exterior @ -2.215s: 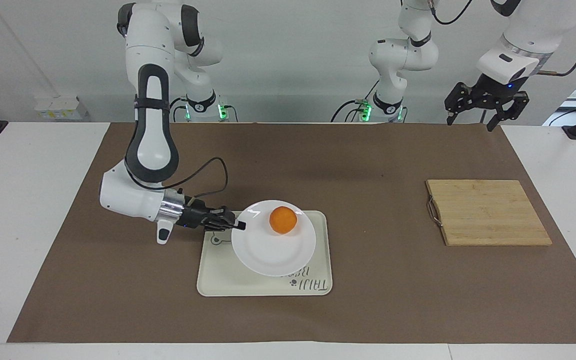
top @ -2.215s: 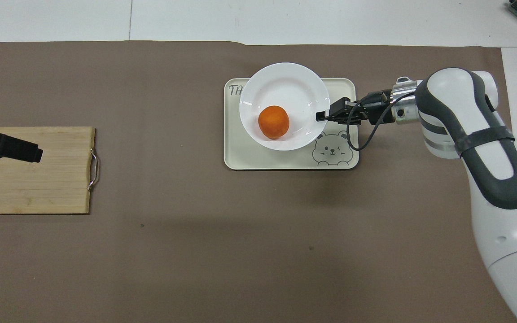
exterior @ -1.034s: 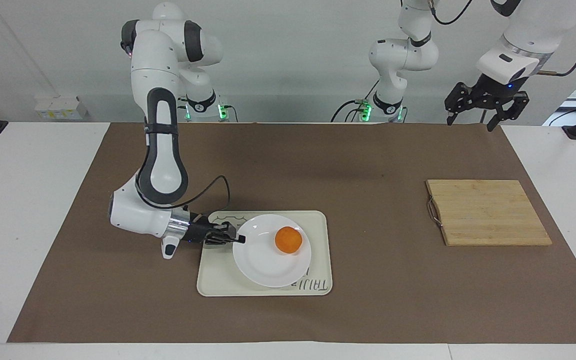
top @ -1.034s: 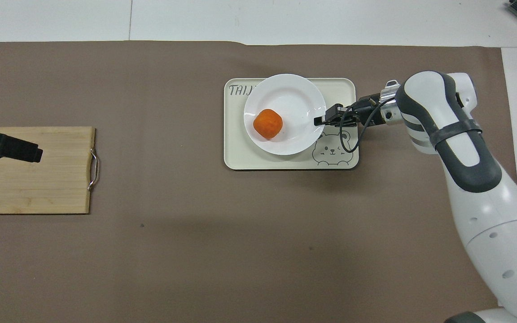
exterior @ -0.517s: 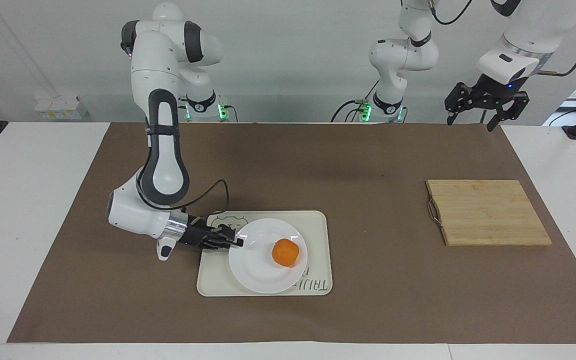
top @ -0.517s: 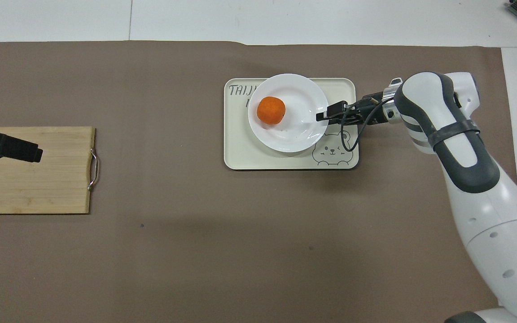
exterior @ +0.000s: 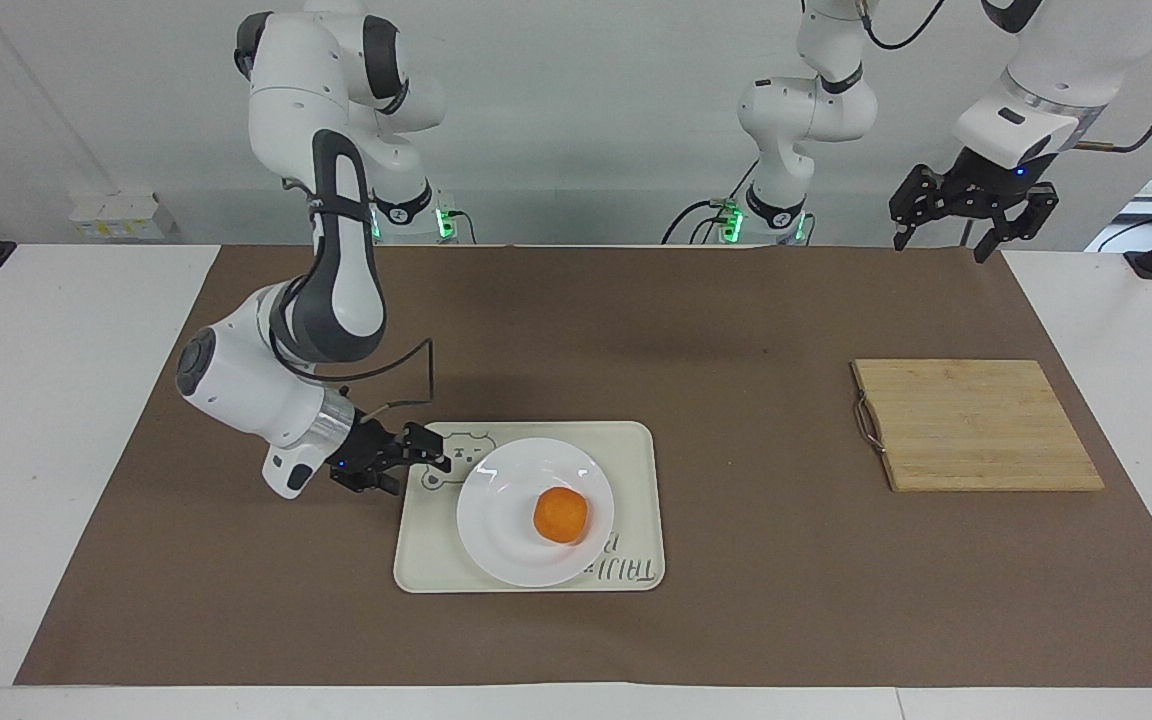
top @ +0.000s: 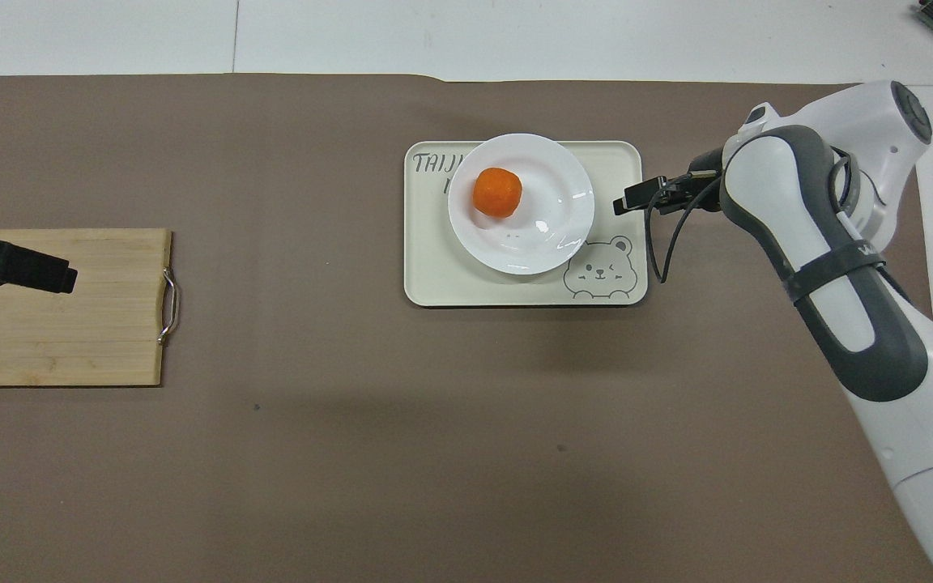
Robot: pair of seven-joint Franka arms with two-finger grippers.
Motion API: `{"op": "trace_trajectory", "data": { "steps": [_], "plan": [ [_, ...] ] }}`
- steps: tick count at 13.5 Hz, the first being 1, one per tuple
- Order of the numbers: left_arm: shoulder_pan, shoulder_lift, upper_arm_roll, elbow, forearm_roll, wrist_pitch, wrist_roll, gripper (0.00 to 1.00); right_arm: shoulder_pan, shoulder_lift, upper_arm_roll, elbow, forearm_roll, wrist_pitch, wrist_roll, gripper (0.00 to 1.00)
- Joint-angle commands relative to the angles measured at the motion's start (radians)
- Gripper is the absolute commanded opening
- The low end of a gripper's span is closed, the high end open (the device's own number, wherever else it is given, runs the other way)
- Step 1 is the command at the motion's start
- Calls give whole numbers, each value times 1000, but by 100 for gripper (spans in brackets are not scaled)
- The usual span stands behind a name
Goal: Place orange and plate with both arms
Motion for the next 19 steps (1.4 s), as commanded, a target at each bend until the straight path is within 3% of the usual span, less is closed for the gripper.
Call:
{"op": "trace_trajectory", "data": {
  "steps": [1, 7, 19],
  "plan": [
    [10, -2, -5, 15, 10, -16, 7, 100, 3, -75, 6, -15, -189, 10, 117, 100],
    [10, 0, -5, 15, 10, -16, 7, 100, 60, -194, 3, -11, -452, -60, 341, 100],
    [10, -2, -5, 15, 10, -16, 7, 100, 39, -472, -28, -1, -536, -324, 418, 100]
  ]
}}
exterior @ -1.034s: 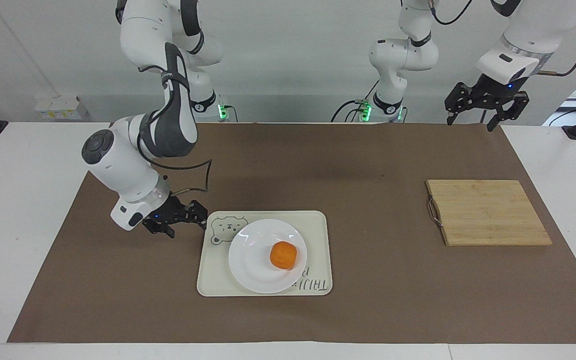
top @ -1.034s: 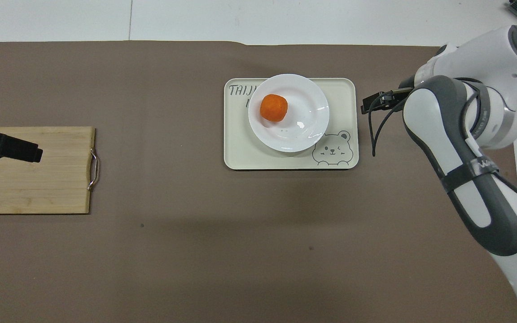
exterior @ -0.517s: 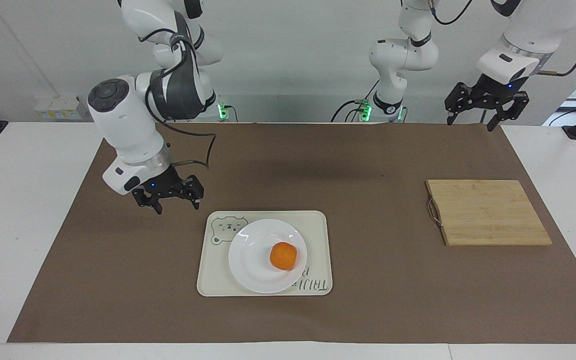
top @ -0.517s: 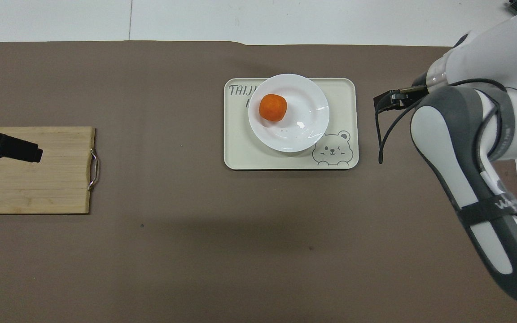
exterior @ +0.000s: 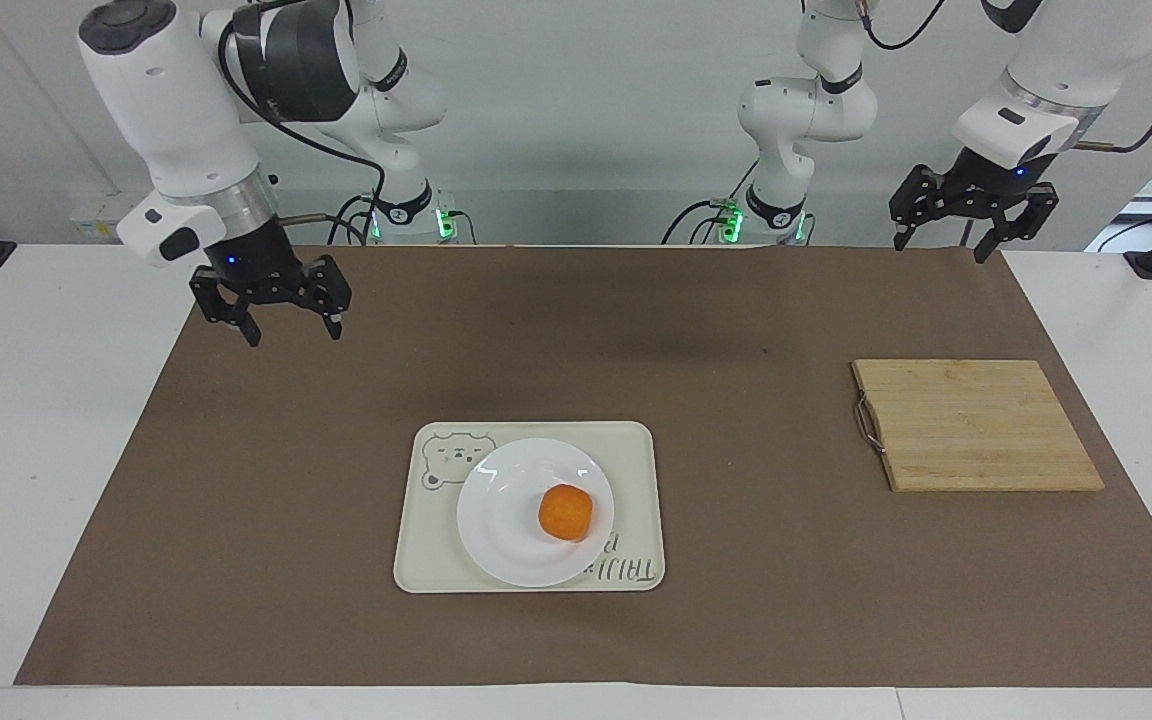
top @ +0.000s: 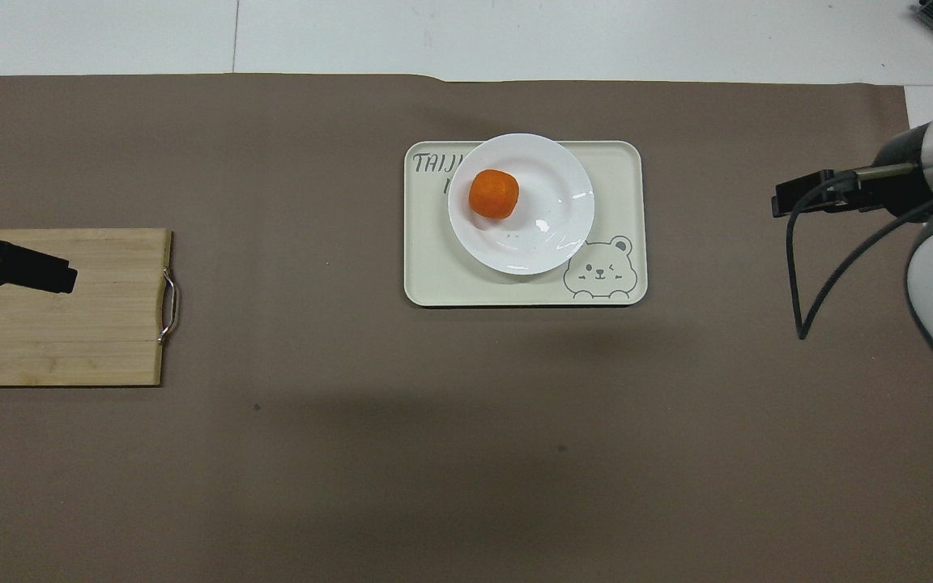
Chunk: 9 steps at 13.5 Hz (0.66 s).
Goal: Place orange and plate with both arms
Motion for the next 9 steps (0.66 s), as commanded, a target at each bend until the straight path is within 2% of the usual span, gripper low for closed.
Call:
{"op": "trace_trajectory", "data": {
  "steps": [1, 5, 7, 9],
  "plan": [
    [10, -2, -5, 15, 9, -16, 7, 100, -3, -55, 1, 2, -26, -71, 76, 100],
    [10, 0, -5, 15, 10, -16, 7, 100, -4, -122, -55, 22, -26, -210, 79, 100],
    [10, -2, -5, 15, 10, -16, 7, 100, -7, -199, -48, -66, -41, -217, 79, 100],
    [10, -2, -5, 15, 10, -16, 7, 100, -10, -225, -51, -96, -42, -235, 69, 100]
  ]
}}
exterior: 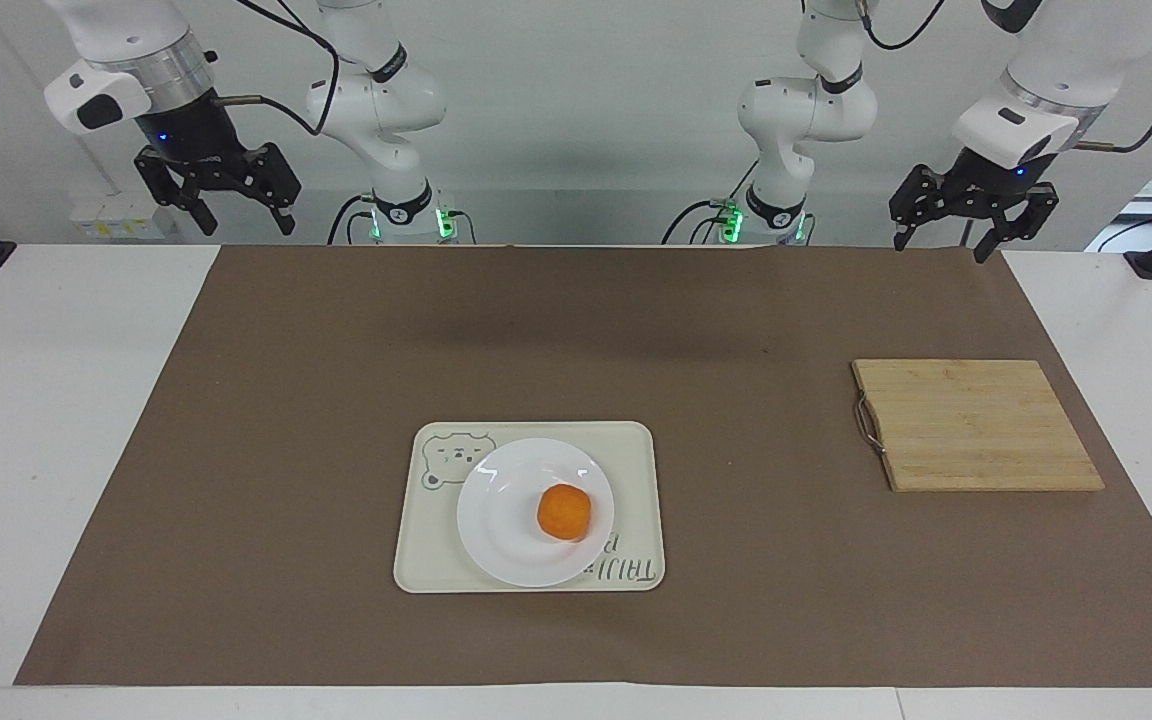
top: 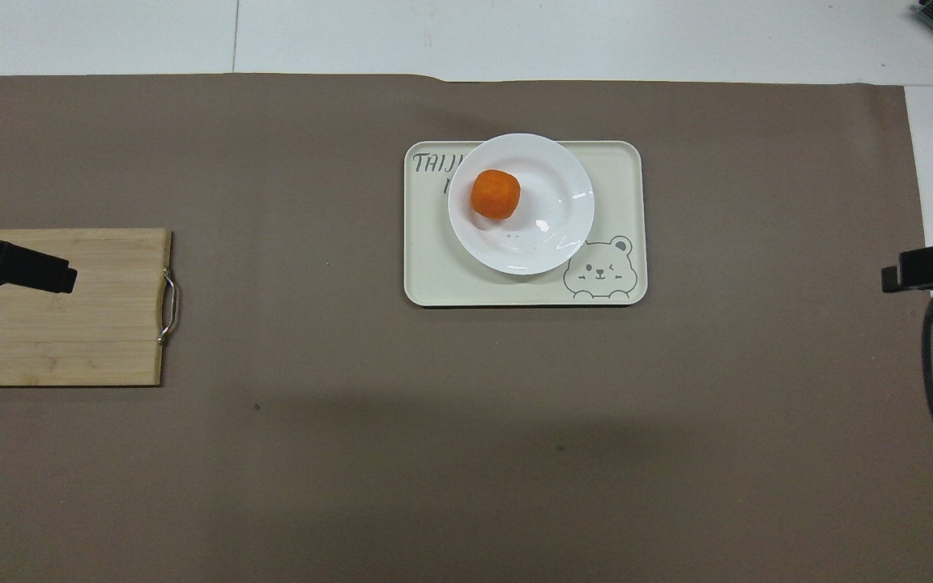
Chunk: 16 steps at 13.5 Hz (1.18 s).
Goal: Place orange and plate with both arms
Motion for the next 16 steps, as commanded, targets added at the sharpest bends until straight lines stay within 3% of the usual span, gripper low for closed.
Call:
{"op": "trace_trajectory", "data": {
  "steps": [1, 7, 11, 16],
  "plan": [
    [10, -2, -5, 15, 10, -16, 7, 100, -8, -51, 4, -71, -34, -20, 15, 100],
    [10, -2, -5, 15, 10, -16, 7, 100, -54, -50, 1, -91, -37, -9, -93, 100],
    [10, -2, -5, 15, 10, -16, 7, 100, -32, -44, 13, -89, -143, 37, -171, 100],
    [10, 0, -5, 15, 10, -16, 7, 100, -31, -24, 22, -26, -84, -23, -88, 100]
  ]
}}
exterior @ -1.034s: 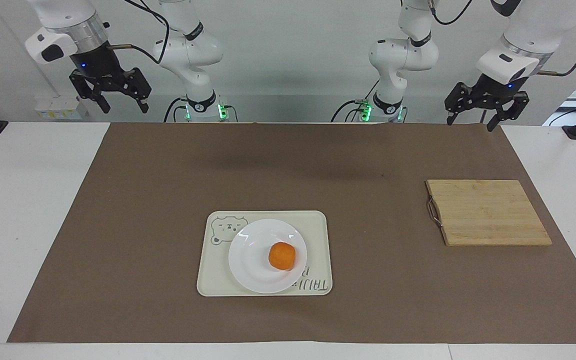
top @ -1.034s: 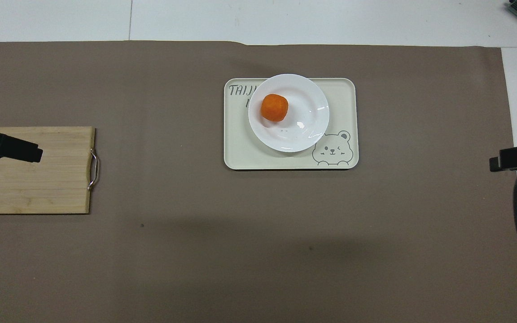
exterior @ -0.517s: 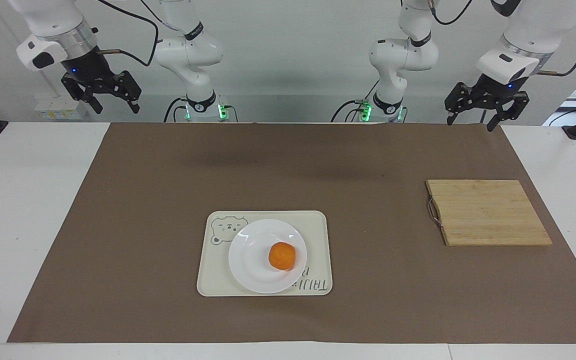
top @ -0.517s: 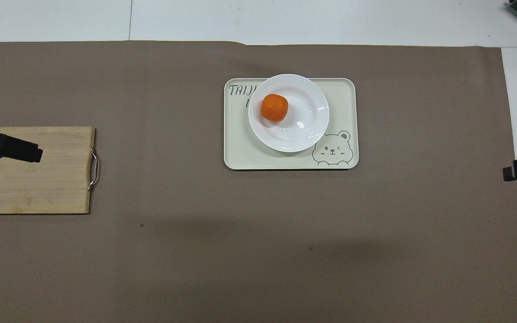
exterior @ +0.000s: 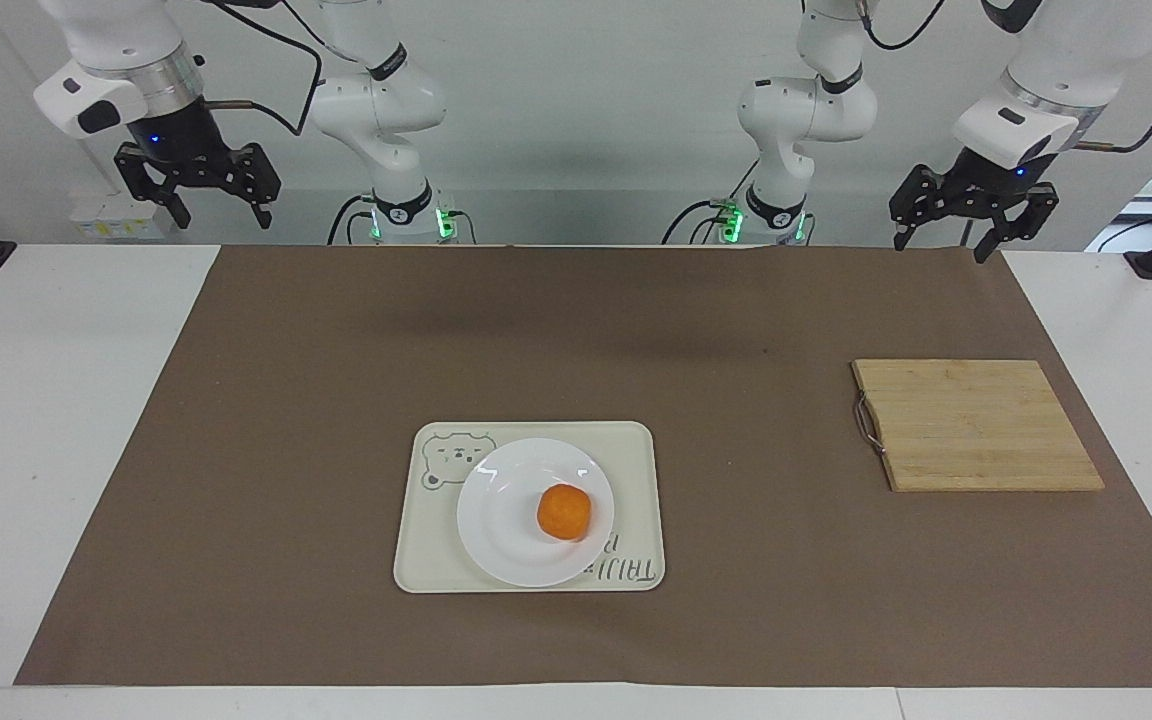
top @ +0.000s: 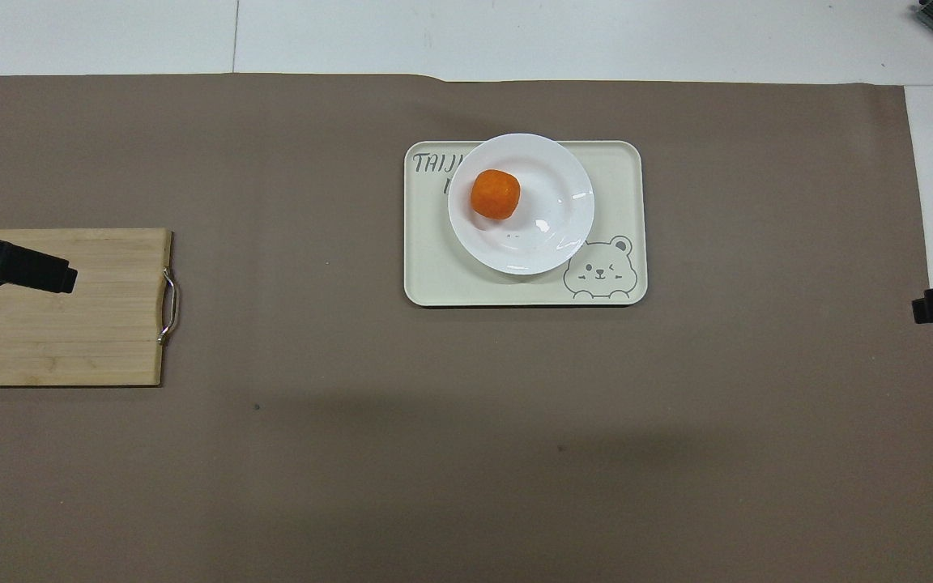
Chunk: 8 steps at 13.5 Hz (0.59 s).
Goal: Place orange and plate with both arms
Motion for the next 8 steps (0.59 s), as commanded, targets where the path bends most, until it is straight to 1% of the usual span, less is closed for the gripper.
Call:
{"op": "trace_trajectory", "data": {
  "steps": [1, 8],
  "plan": [
    [10, -2, -5, 15, 10, -16, 7, 100, 1, 4, 5, 19, 25, -16, 30, 100],
    [10, -2, -5, 15, 10, -16, 7, 100, 1, -5, 2, 12, 39, -13, 17, 100]
  ]
}}
